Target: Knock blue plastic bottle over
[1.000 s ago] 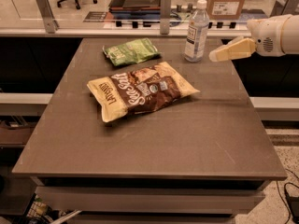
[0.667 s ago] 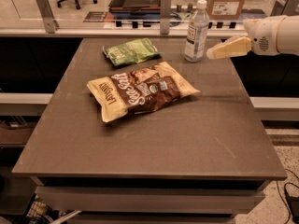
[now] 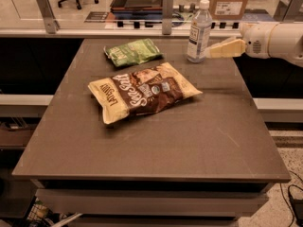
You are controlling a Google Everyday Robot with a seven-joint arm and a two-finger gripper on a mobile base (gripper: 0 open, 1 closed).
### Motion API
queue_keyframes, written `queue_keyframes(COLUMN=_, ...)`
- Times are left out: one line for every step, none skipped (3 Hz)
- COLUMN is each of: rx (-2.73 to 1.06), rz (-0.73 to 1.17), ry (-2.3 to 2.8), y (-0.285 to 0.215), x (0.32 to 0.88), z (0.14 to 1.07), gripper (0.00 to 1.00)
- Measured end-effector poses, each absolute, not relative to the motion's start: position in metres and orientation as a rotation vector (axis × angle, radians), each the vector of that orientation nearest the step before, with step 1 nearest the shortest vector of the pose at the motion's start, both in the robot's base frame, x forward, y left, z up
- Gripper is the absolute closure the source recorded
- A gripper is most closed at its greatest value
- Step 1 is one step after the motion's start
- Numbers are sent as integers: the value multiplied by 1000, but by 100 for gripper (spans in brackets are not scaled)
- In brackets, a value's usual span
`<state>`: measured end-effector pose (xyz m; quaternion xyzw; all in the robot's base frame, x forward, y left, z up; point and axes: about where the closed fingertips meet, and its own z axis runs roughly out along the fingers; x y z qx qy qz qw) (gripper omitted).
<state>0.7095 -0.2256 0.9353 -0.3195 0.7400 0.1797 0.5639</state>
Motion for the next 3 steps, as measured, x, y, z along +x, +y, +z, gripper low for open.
queue_keyframes(rx=-732, rz=447, ry=1723, y=-223, x=725, z=929, gripper=0)
queue_keyframes(rx=-713, rz=461, ry=1701, y=-219, x=741, z=928, gripper=0)
queue_keyframes(rx=-705, rz=479, ry=1680, y=-214, x=757, z=927, gripper=0)
